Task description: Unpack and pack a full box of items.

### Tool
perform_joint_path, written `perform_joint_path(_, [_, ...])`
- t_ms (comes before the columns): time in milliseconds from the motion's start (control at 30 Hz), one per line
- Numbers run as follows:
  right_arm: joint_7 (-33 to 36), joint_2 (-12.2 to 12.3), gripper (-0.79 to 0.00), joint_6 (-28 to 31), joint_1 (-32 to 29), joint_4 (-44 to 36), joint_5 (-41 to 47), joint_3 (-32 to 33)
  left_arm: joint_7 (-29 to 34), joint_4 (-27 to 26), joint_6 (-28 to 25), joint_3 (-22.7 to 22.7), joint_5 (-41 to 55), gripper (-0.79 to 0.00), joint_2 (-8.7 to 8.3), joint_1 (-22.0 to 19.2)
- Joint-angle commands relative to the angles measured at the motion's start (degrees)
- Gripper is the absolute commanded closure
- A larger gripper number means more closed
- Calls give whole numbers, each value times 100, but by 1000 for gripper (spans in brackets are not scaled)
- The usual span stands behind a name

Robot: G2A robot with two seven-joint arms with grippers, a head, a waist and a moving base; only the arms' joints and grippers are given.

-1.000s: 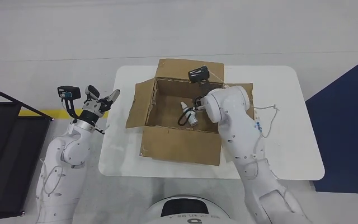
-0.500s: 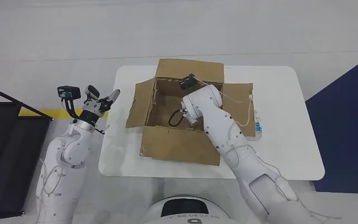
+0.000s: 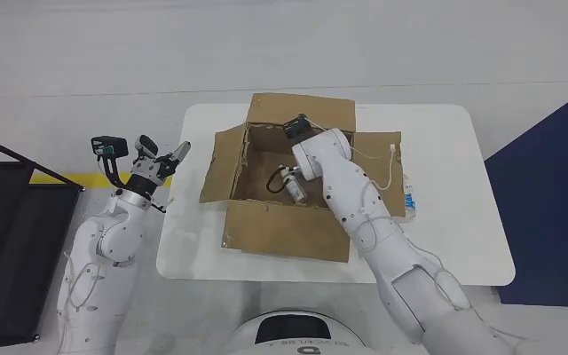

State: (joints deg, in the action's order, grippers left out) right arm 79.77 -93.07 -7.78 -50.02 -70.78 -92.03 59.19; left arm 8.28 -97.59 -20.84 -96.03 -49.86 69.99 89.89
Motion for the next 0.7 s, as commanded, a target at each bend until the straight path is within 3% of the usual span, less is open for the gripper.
perform_joint_path(0, [8, 36, -292, -3, -152, -397, -79, 114, 0, 0, 0, 0, 0, -785, 0, 0])
perform_joint_path(167, [40, 215, -289, 116, -1002, -2385, -264, 811, 0, 0, 0, 0, 0, -785, 0, 0])
perform_joint_path(300, [-200, 360, -305, 308, -2106, -4517, -227, 1606, 0, 0, 0, 0, 0, -785, 0, 0])
perform_joint_path(400, [-513, 431, -329, 328, -2990, -5673, -146, 2207, 0, 0, 0, 0, 0, -785, 0, 0])
perform_joint_path(467, [-780, 456, -357, 107, -3435, -6058, -179, 2643, 0, 0, 0, 0, 0, -785, 0, 0])
perform_joint_path(567, [-998, 469, -431, -280, -3814, -6011, -123, 3213, 0, 0, 0, 0, 0, -785, 0, 0])
perform_joint_path(667, [-886, 485, -613, -517, -3820, -5574, -176, 3652, 0, 0, 0, 0, 0, -785, 0, 0])
